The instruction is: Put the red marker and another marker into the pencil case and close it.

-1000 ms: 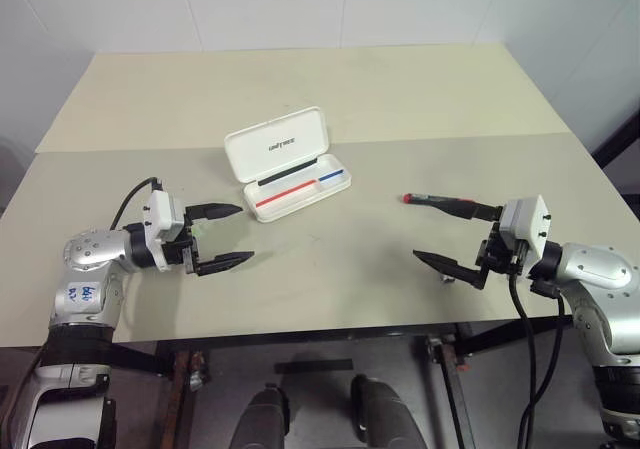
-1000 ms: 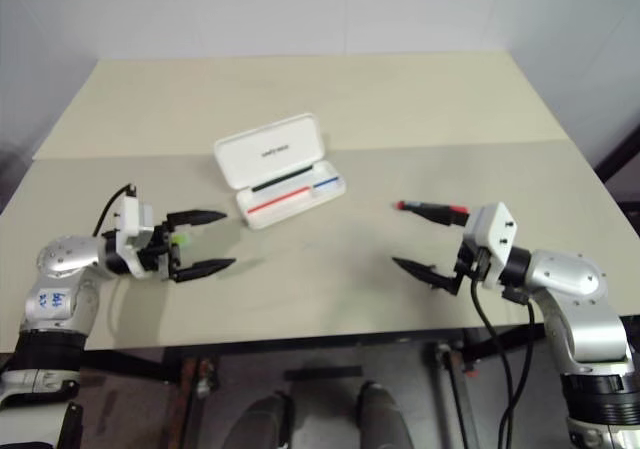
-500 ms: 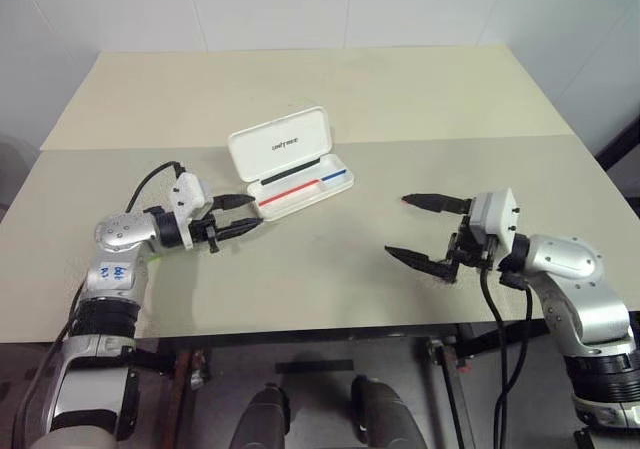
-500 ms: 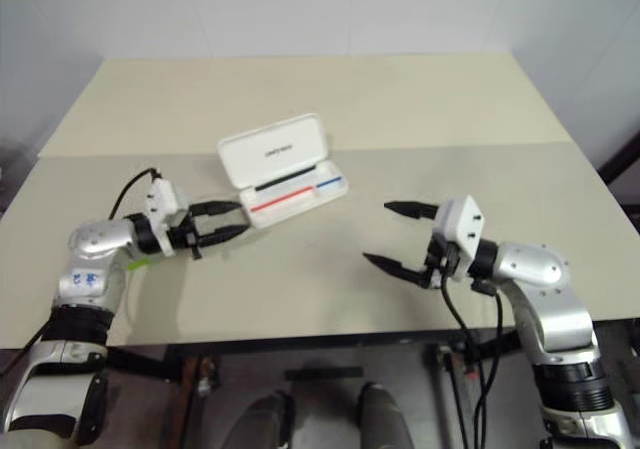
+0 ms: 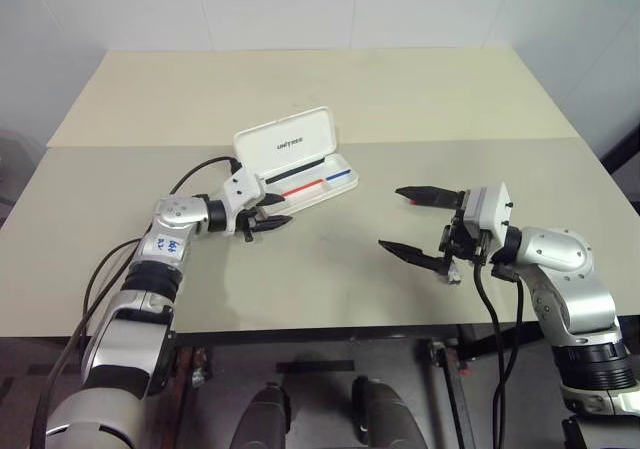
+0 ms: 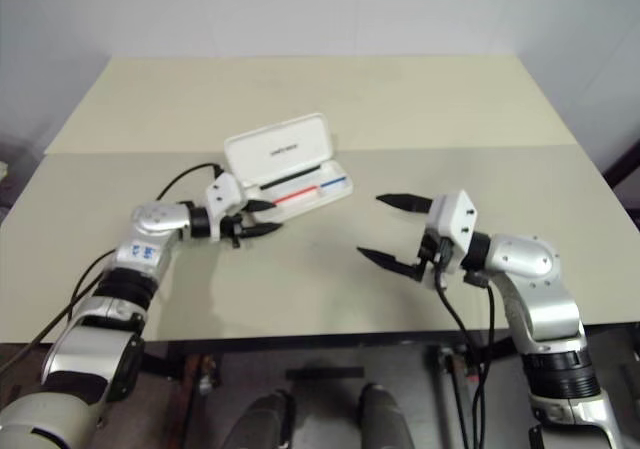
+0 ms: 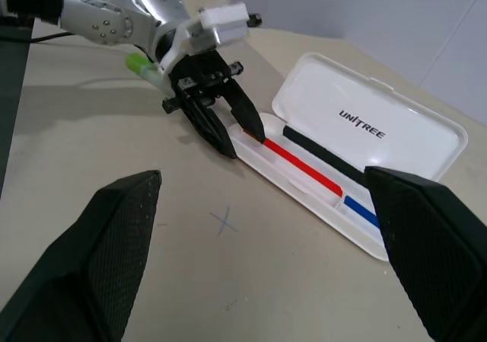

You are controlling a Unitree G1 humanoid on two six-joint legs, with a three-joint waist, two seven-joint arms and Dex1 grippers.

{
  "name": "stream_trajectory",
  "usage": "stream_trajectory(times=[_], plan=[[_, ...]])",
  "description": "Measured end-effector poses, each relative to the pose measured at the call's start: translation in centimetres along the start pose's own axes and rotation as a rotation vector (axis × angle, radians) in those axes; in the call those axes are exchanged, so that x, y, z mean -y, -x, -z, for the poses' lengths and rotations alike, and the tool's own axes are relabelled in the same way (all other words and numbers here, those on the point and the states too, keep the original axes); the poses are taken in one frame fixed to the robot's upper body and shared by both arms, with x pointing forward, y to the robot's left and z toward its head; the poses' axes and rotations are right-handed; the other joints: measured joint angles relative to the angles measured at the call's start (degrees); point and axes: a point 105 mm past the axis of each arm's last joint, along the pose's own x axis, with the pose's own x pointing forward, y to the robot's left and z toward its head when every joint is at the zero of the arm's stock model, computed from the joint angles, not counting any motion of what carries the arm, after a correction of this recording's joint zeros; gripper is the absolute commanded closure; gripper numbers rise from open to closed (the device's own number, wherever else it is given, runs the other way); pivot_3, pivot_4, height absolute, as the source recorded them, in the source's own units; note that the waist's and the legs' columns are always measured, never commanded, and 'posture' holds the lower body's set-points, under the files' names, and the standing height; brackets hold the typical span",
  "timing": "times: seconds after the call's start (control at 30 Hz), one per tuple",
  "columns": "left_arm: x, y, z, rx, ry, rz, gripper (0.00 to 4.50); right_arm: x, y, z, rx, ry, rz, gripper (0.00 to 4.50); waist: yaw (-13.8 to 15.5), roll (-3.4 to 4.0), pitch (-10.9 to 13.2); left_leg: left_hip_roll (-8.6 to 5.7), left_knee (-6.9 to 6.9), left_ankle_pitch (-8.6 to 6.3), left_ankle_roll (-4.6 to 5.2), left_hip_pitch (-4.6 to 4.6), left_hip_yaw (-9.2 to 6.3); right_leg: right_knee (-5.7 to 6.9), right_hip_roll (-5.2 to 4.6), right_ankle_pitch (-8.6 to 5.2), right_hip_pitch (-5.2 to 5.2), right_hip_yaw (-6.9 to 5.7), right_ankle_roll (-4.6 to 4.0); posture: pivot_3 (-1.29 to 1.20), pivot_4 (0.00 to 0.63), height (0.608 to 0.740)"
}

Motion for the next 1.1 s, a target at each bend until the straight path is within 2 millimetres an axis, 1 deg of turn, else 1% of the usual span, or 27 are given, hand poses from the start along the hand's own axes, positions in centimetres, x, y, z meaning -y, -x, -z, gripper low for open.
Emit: stream_trajectory(times=[0.1,0.23,0.33,0.5,0.77,0.9,1.1], plan=[[-0.4,-0.4,-0.1,-0.032,-0.017,0.003,2.29,-0.1,-0.1,-0.1,0.006,0.001,0.0,0.0,0.0,0.0,0.0,0.0,-0.01,0.0,0.0,0.0,0.0,-0.01,0.0,0.0,0.0,0.0,0.0,0.0,0.15,0.74],[-0.2,-1.1,0.2,-0.062,-0.018,0.022,2.29,-0.2,-0.3,-0.6,0.018,0.016,0.005,0.0,-0.08,0.0,0.0,0.0,0.0,0.0,0.0,0.01,0.01,0.02,0.0,0.0,0.0,0.0,0.0,0.0,0.15,0.74],[0.0,-1.6,0.2,-0.091,-0.018,0.052,2.86,-0.2,-0.4,-1.0,0.025,0.026,0.011,0.0,-0.04,0.0,0.0,0.0,0.04,0.0,0.0,0.01,0.0,0.08,0.0,0.0,0.0,0.0,0.0,0.0,0.15,0.74],[0.0,-2.1,-0.3,-0.116,-0.03,0.088,4.44,0.1,-0.9,-2.2,0.042,0.05,0.012,0.0,-0.05,0.0,0.0,0.0,0.0,0.0,0.0,0.02,-0.01,0.07,0.01,-0.01,0.0,0.0,0.01,0.0,0.15,0.74],[0.2,-1.9,-0.2,-0.137,-0.014,0.117,4.47,0.5,-1.4,-3.1,0.057,0.061,0.016,0.0,-0.14,0.0,0.0,0.01,-0.02,0.0,0.0,0.05,-0.01,0.07,0.01,-0.02,0.01,0.0,0.0,0.0,0.15,0.74],[0.8,-1.8,-0.5,-0.126,-0.043,0.161,4.47,0.6,-1.5,-3.4,0.059,0.06,0.014,0.0,-0.04,0.0,0.0,0.01,-0.04,-0.06,0.01,0.02,-0.01,0.02,0.0,-0.1,0.01,0.0,0.03,0.0,0.15,0.74],[2.8,-1.4,-1.1,-0.071,-0.092,0.252,4.47,0.8,-1.7,-3.9,0.068,0.075,0.011,0.0,0.09,0.0,0.0,0.02,-0.05,-0.16,0.08,-0.11,0.0,0.0,-0.02,-0.13,-0.01,0.0,0.08,0.0,0.15,0.74]])
